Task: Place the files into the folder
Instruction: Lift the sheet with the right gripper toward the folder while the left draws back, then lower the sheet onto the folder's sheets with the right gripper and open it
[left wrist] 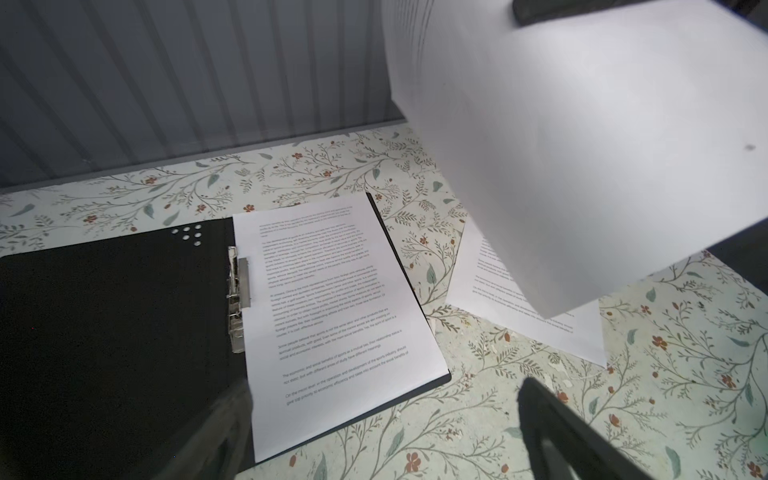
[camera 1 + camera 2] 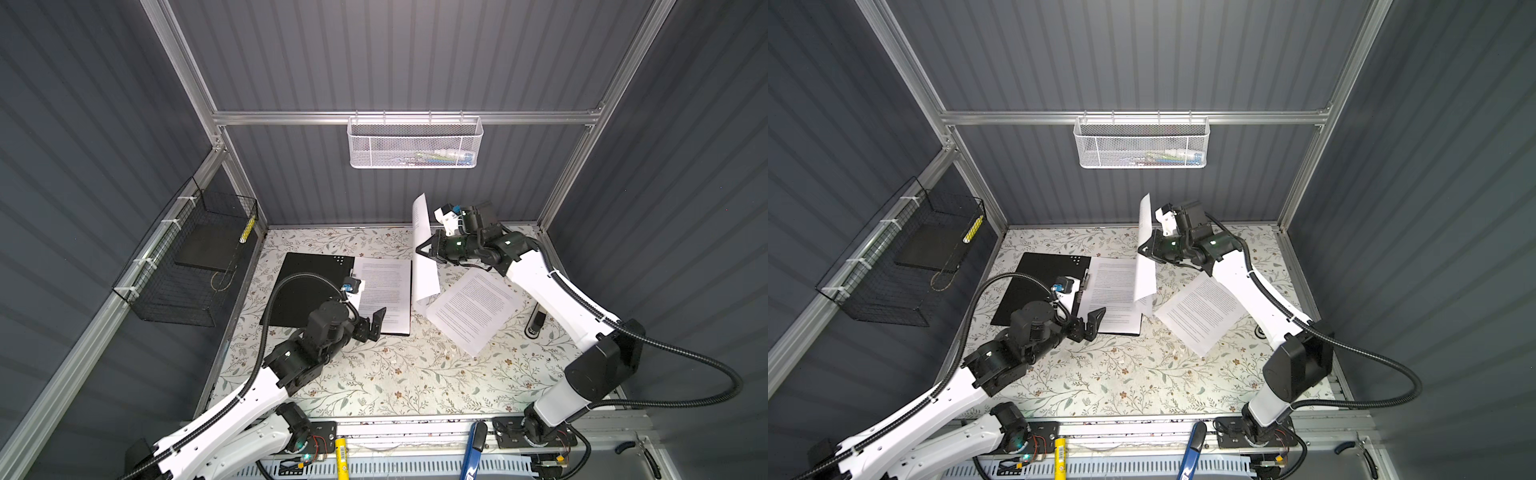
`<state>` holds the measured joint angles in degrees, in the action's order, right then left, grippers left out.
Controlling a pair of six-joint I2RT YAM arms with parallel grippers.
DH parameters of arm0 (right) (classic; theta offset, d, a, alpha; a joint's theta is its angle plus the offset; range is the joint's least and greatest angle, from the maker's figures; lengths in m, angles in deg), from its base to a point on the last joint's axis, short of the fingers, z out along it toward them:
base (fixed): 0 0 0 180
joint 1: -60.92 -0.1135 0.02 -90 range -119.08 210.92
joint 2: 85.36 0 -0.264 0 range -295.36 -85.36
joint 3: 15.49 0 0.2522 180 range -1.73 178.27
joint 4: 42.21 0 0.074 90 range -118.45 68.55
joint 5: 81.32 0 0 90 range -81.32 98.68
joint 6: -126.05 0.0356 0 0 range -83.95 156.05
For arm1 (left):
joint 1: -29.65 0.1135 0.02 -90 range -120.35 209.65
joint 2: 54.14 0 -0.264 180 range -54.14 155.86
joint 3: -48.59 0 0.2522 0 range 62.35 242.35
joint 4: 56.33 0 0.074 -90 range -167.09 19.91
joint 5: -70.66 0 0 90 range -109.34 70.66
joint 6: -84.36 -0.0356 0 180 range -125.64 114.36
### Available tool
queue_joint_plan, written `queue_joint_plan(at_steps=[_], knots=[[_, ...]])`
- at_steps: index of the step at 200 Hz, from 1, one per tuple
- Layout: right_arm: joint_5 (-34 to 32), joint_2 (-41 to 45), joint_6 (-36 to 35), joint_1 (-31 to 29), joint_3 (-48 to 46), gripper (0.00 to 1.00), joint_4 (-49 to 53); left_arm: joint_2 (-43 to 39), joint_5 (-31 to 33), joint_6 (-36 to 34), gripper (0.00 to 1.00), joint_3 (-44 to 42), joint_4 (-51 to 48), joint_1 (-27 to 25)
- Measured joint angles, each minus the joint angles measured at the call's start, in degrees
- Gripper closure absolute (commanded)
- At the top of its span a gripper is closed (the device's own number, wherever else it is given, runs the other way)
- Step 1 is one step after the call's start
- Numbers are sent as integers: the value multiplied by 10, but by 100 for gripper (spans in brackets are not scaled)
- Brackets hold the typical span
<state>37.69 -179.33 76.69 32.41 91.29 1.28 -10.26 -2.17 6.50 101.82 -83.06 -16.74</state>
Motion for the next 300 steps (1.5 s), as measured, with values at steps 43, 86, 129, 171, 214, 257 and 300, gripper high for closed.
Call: queue_joint_plan(at_steps=[43, 86, 129, 171, 214, 257, 300], knots=[[-1, -21, 38, 28, -111, 100, -108, -85, 45, -9, 0, -45, 7, 0], [-43, -154, 48, 12, -152, 100, -178, -68, 71, -18, 0, -45, 10, 0], [-71, -232, 70, -24, -136, 100, -212, -38, 51, -24, 0, -40, 3, 0], [-78, -239, 91, -45, -118, 100, -239, -18, 35, -26, 0, -36, -2, 0], [-80, -244, 107, -45, -100, 100, -251, -10, 27, -28, 0, -30, -10, 0], [-79, -268, 117, -50, -86, 100, -255, -10, 24, -28, 0, -29, -12, 0], [-76, -277, 119, -57, -84, 100, -254, -10, 21, -28, 0, -29, -12, 0]])
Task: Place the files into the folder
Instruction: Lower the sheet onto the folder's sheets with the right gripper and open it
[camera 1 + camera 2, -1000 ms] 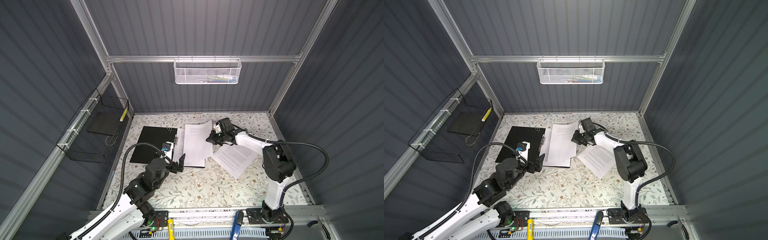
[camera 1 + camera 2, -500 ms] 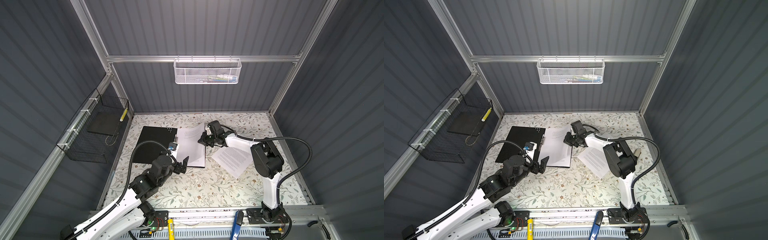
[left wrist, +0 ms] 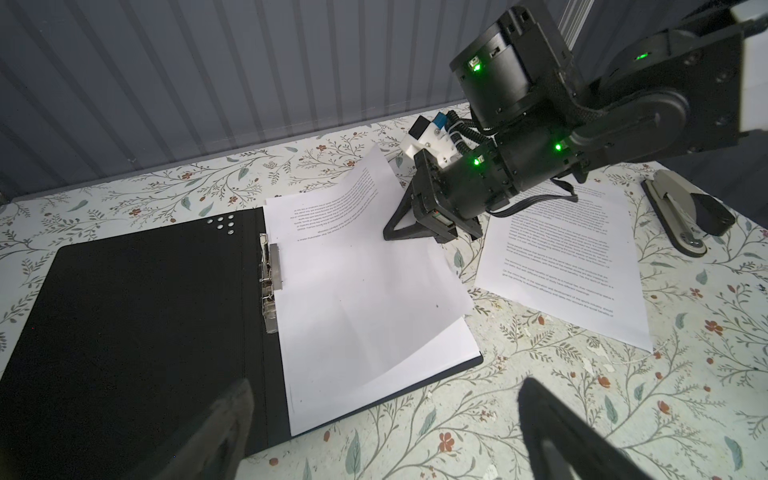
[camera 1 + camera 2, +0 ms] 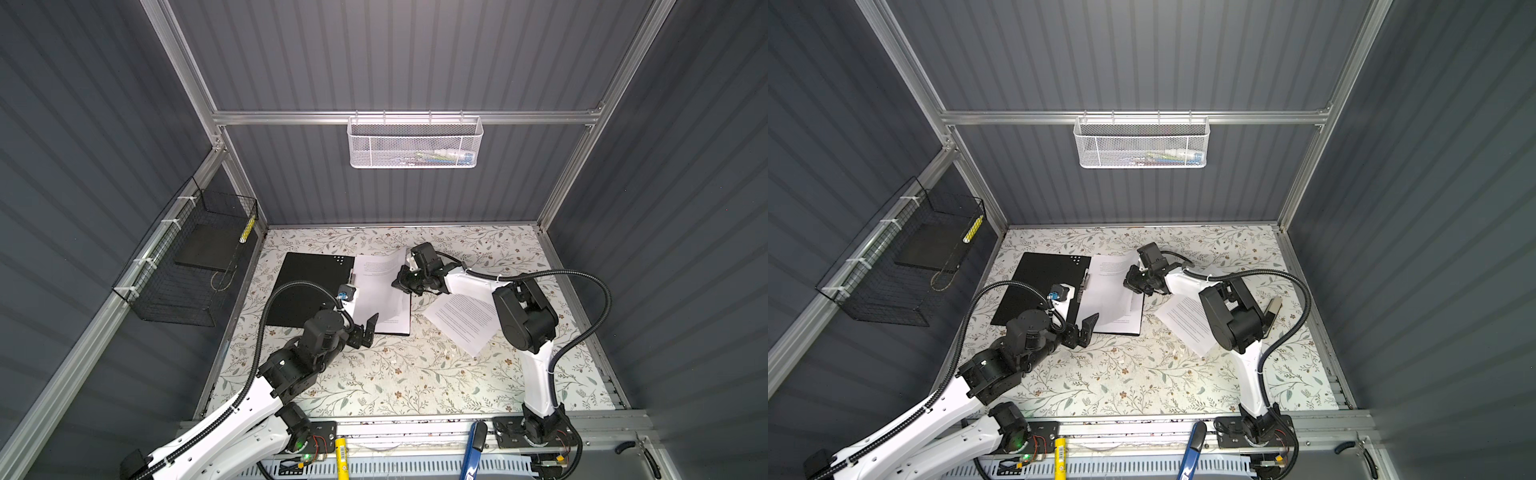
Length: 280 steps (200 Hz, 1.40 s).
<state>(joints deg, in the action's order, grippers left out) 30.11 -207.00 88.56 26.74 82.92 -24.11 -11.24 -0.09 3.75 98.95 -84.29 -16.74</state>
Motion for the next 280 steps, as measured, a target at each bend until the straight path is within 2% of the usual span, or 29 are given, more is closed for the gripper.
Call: queue_joint_plan(at_steps=[223, 280], knots=[[11, -18, 1, -5, 8, 100, 3, 9, -16, 0, 0, 1, 0, 0], [13, -18, 2, -5, 8, 77, 3, 9, -21, 0, 0, 1, 0, 0]])
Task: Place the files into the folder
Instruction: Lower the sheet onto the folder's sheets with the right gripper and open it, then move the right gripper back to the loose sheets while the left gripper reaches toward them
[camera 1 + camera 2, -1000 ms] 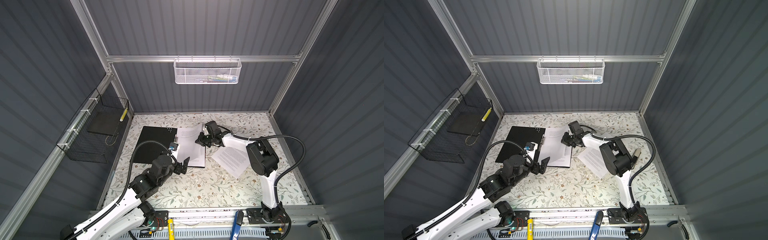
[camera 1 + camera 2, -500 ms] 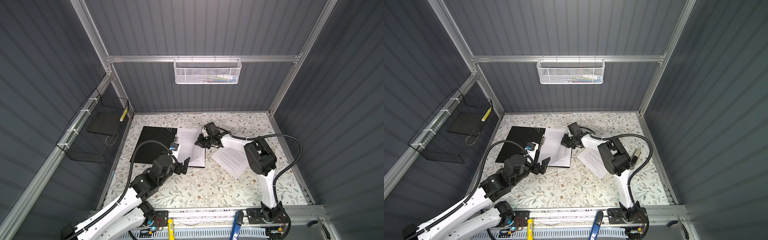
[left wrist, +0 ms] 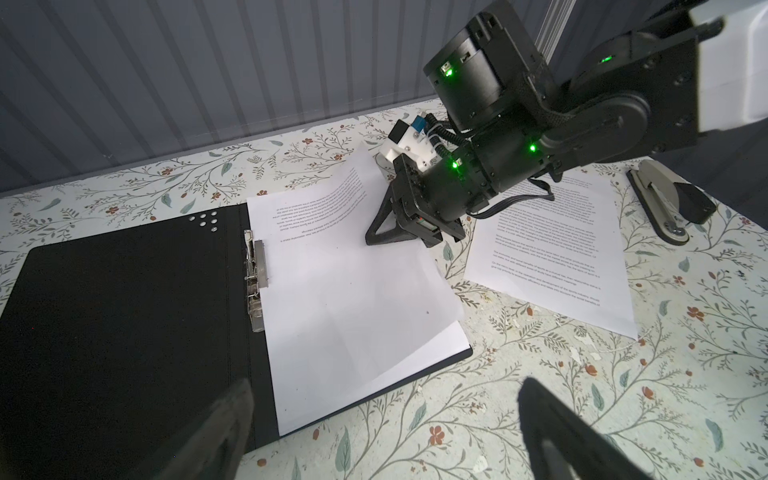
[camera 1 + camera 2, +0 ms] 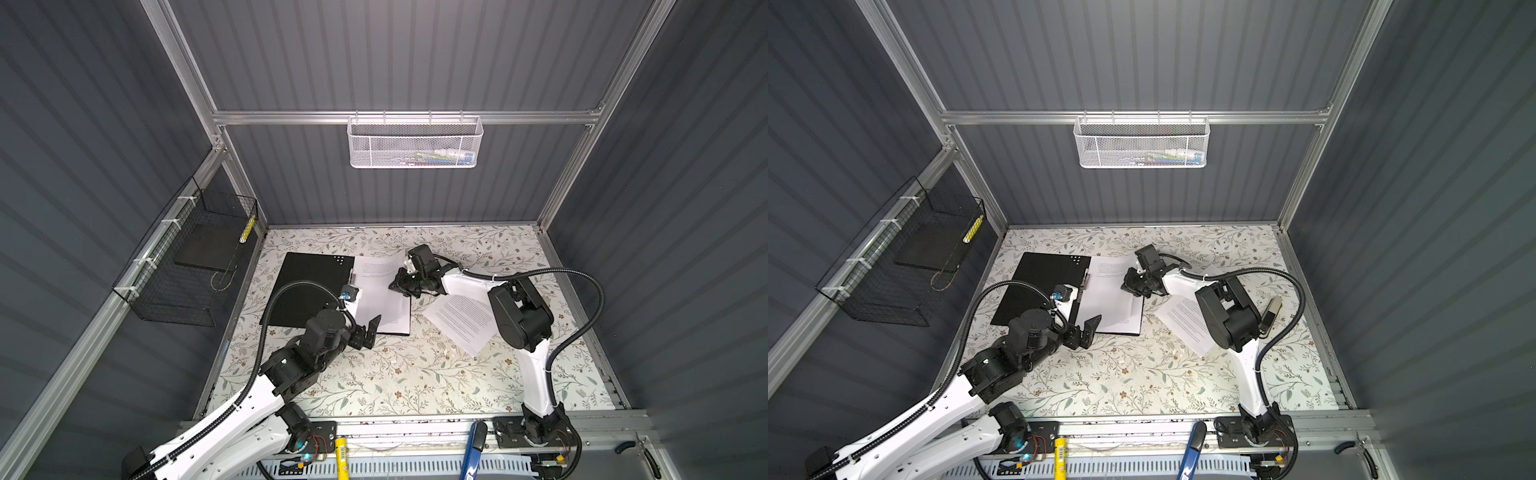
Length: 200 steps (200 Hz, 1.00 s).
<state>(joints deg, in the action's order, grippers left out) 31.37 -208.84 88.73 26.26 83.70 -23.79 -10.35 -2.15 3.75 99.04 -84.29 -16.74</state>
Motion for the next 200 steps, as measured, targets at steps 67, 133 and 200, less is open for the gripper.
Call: queue_joint_plan(at_steps=[67, 133, 200], knots=[[-10, 3, 0, -3, -3, 1, 11, 0, -3, 0, 0, 0, 0, 0], [-176, 142, -71, -30, -59, 1, 106, 27, -4, 1, 0, 22, -13, 0], [-315, 363, -123, 6, -244, 1, 97, 106, -92, 2, 0, 47, -17, 0]])
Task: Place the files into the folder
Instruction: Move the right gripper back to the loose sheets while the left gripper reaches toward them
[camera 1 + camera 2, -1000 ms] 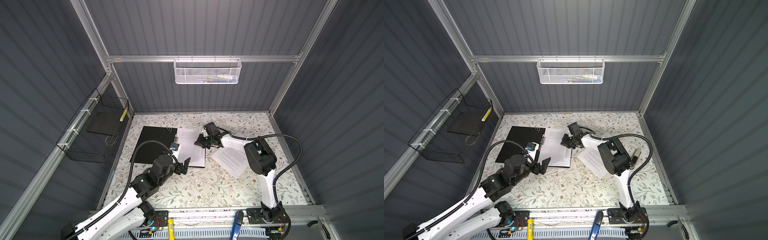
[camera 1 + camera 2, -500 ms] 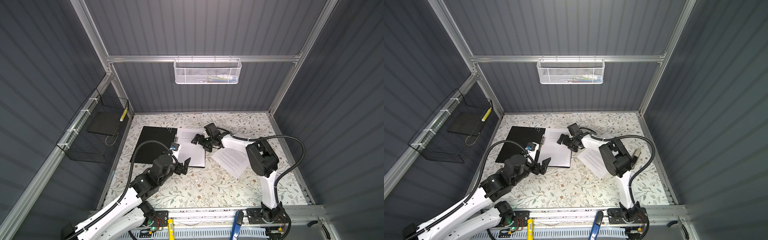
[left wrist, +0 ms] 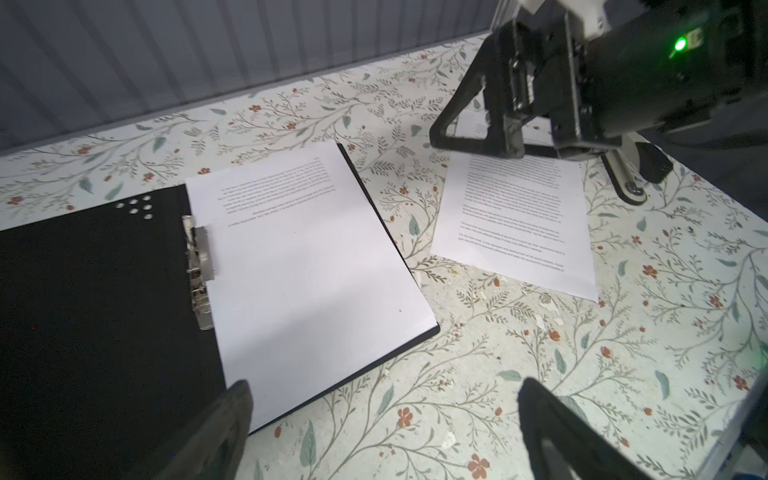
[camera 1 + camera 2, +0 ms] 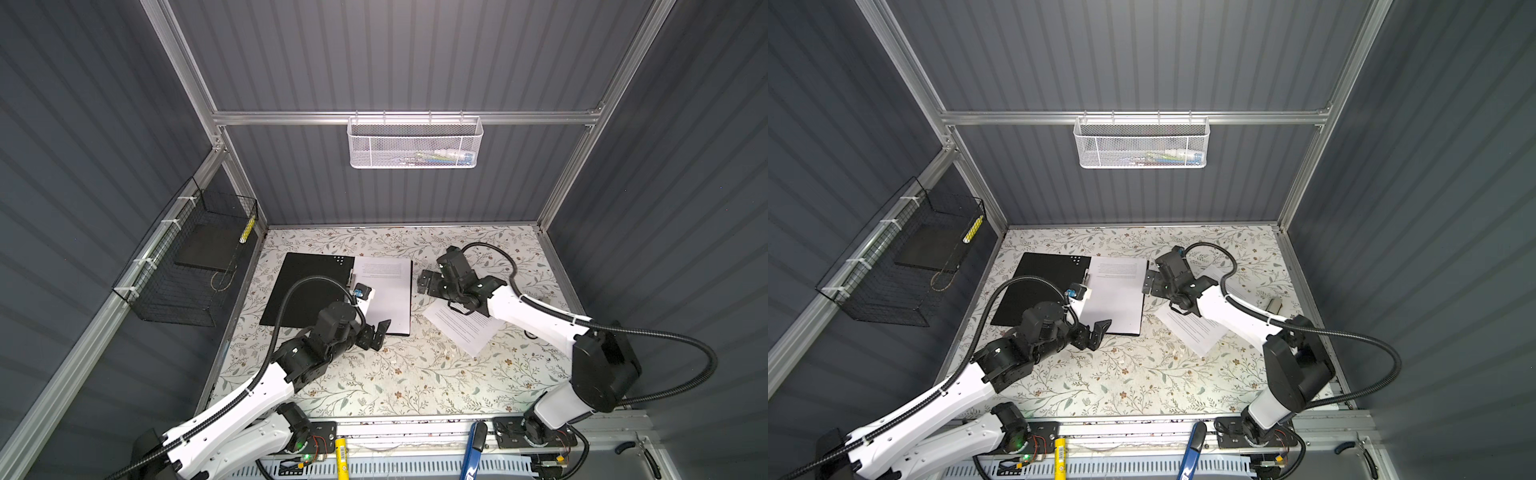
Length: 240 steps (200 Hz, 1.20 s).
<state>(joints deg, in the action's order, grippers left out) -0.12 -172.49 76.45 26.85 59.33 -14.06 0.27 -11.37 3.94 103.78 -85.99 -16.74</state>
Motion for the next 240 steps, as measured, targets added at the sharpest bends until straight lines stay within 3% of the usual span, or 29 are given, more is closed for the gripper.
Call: queue_joint_plan(at_steps=[37, 64, 96, 132, 174, 240], knots=[[46, 84, 5, 103, -106, 1, -18, 167, -79, 18, 1, 72, 6, -8], [72, 152, 8, 176, -172, 1, -24, 318, -111, 25, 3, 174, -4, -53], [119, 163, -4, 276, -180, 1, -9, 487, -146, 31, 4, 306, -7, -86], [152, 163, -16, 320, -182, 1, 5, 629, -169, 33, 5, 431, -32, -97], [176, 166, -26, 343, -192, 1, 9, 697, -170, 38, 5, 505, -51, -97], [193, 157, -36, 349, -194, 1, 7, 719, -147, 37, 4, 528, -59, -97]])
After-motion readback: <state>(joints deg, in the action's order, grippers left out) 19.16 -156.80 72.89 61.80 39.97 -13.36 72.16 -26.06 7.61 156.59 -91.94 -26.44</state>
